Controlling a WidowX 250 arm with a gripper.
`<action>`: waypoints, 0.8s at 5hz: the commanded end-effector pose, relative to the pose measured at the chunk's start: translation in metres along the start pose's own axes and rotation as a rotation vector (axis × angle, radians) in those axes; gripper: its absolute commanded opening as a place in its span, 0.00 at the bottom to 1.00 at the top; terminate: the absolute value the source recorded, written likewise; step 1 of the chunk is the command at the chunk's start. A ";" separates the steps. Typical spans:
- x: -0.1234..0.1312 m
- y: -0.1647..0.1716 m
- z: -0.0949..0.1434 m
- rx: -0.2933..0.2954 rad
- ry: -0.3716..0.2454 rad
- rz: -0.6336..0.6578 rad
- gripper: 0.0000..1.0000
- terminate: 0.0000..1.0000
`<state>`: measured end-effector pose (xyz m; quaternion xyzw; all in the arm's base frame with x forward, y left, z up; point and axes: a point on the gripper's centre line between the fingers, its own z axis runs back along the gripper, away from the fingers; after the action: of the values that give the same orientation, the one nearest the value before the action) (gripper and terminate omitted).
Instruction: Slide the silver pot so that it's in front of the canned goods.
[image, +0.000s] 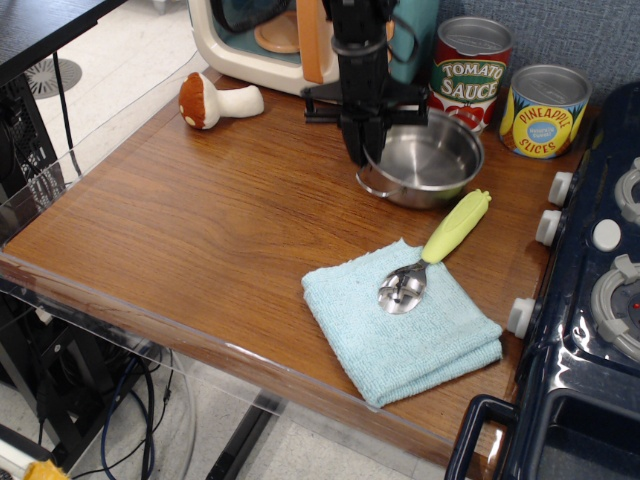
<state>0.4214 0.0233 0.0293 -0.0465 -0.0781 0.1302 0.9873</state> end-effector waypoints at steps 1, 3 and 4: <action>0.007 -0.001 0.012 0.004 -0.036 -0.015 0.00 0.00; 0.004 0.001 0.020 0.036 -0.049 -0.008 1.00 0.00; 0.005 0.003 0.031 0.068 -0.091 -0.014 1.00 0.00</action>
<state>0.4144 0.0259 0.0218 -0.0057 -0.0710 0.1331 0.9885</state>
